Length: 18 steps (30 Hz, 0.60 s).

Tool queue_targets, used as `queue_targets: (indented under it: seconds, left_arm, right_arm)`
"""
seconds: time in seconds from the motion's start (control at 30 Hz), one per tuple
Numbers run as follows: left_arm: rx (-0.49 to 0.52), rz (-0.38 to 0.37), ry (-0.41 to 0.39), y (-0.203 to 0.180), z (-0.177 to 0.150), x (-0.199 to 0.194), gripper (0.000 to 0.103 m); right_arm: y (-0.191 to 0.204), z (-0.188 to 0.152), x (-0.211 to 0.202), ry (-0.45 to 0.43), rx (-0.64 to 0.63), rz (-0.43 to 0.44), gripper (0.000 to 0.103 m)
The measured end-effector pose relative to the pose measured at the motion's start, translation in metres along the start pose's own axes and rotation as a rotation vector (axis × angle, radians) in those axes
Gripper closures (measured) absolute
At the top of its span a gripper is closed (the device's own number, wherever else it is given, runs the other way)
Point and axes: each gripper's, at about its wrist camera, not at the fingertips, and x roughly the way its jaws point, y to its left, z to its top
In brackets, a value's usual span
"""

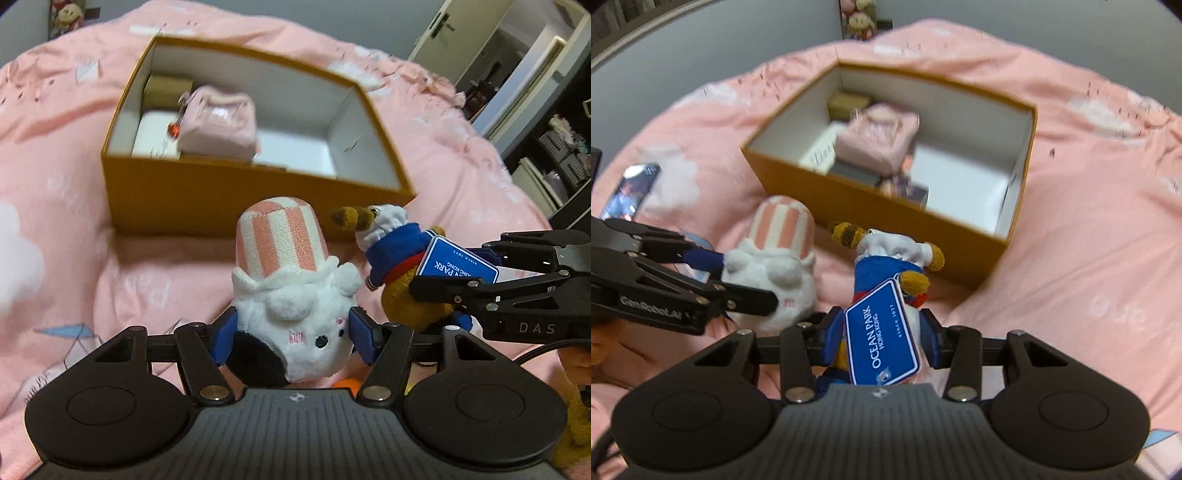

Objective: Organize objects

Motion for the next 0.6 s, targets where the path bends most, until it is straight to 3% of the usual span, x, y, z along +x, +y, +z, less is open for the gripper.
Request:
queue_targets:
  seconds: [0.3, 0.47, 0.6]
  left_arm:
    - [0.030, -0.033, -0.146, -0.028, 0.054, -0.020, 0.031]
    - [0.048, -0.030, -0.217, -0.036, 0.086, -0.018, 0.031]
    - [0.029, -0.028, -0.226, -0.035, 0.106, -0.003, 0.031]
  right_arm:
    - [0.002, 0.039, -0.052, -0.207, -0.027, -0.036, 0.057]
    - [-0.010, 0.061, -0.054, -0.277, -0.027, -0.075, 0.057]
    - [-0.026, 0.074, -0.044, -0.298, -0.005, -0.098, 0.057]
